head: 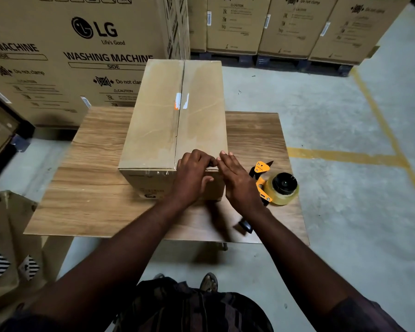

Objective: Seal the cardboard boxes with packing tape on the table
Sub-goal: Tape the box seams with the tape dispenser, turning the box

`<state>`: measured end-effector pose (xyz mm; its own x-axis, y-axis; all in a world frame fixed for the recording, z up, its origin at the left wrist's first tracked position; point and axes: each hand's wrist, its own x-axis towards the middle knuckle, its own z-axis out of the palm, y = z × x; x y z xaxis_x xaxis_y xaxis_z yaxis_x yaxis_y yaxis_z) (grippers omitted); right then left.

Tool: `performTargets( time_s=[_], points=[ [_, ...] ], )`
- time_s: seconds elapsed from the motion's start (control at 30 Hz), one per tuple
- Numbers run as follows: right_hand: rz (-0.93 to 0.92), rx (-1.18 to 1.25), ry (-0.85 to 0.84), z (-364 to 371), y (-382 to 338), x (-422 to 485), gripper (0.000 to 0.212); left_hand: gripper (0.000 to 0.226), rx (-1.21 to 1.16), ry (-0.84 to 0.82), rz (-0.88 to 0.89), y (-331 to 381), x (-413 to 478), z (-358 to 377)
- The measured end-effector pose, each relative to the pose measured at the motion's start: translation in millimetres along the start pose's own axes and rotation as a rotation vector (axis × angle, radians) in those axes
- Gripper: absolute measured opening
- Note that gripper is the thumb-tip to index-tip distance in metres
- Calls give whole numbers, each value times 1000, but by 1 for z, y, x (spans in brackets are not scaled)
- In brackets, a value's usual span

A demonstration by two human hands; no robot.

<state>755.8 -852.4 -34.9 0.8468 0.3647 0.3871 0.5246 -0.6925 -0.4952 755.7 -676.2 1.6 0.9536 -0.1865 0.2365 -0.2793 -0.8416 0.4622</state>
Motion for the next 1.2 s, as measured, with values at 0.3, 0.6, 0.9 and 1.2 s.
performTargets(
  time_s=[0.3,0.6,0.9,1.2],
  points=[
    [-62,-11,20,-2,-15,18,31,15,-50,-13,121,-37,5,-37],
    [-63,-86,158,5,-38,25,25,39,6,-33,119,-55,-12,-42],
    [10,-141,95,14,-47,28,39,40,79,29,54,-86,-30,-62],
    [83,-176,70,24,-71,44,18,36,59,8,57,-106,-29,-81]
  ],
)
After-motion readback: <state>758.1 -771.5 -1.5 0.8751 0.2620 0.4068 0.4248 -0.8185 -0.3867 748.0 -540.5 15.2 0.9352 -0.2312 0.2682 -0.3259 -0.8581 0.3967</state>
